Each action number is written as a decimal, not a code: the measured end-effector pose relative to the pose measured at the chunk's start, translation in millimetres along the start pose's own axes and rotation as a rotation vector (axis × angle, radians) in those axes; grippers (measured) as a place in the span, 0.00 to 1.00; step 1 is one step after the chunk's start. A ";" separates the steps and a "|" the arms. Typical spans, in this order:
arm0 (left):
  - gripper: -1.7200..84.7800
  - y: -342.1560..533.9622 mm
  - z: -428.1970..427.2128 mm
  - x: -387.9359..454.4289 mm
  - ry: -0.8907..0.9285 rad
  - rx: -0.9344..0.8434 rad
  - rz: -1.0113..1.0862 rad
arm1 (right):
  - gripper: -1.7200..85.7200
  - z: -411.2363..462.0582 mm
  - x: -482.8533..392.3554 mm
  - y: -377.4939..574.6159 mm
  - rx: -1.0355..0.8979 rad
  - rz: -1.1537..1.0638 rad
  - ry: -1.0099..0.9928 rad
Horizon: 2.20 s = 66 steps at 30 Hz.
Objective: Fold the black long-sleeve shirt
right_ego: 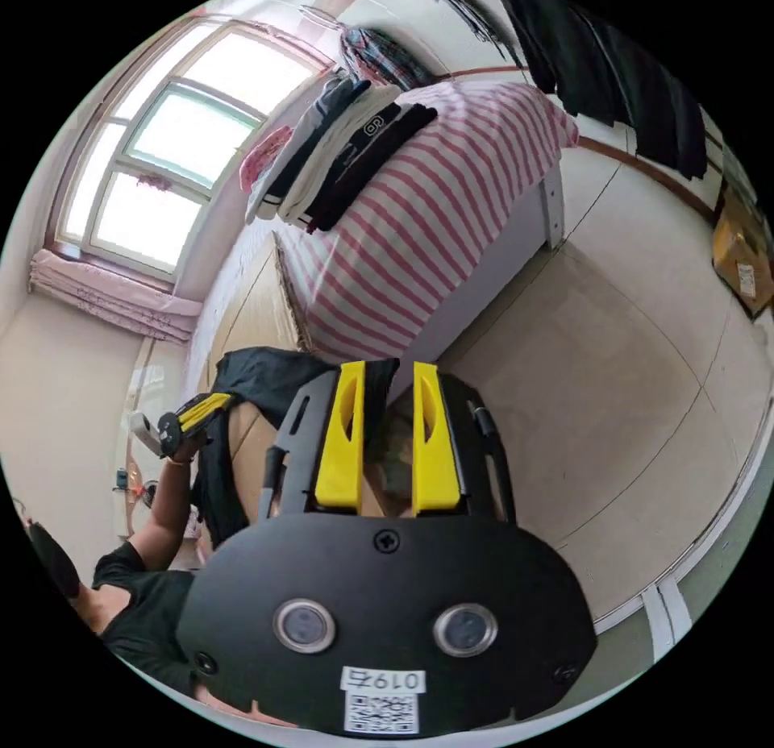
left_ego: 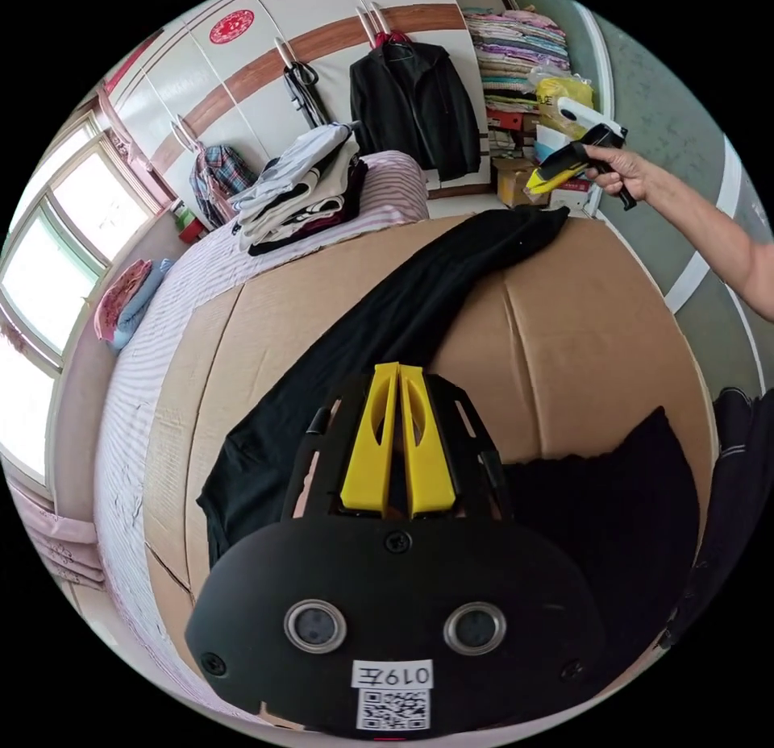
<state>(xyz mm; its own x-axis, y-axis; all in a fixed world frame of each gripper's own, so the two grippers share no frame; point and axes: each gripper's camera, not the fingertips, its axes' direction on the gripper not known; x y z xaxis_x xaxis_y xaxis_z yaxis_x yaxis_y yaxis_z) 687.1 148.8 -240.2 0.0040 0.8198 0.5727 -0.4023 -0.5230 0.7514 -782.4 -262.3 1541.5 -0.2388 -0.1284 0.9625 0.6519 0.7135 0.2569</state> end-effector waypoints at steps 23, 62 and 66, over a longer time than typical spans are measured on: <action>0.03 4.2 -6.1 45.5 0.035 -0.002 0.061 | 0.08 127.5 -346.7 94.0 -0.088 -1.070 0.339; 0.07 -17.3 -37.1 177.0 -0.209 -0.049 0.138 | 0.09 286.1 -501.3 -162.9 -0.381 -0.991 0.035; 0.05 -24.7 -32.8 176.6 -0.173 -0.055 0.126 | 0.07 304.4 -503.3 -173.6 -0.421 -0.994 0.064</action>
<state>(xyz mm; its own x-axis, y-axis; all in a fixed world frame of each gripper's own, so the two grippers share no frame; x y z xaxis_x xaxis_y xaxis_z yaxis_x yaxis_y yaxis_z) 667.7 314.1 -168.4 0.1055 0.6936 0.7125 -0.4590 -0.6017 0.6537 -994.5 -111.9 986.1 -0.7670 -0.5637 0.3065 0.3854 -0.0227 0.9225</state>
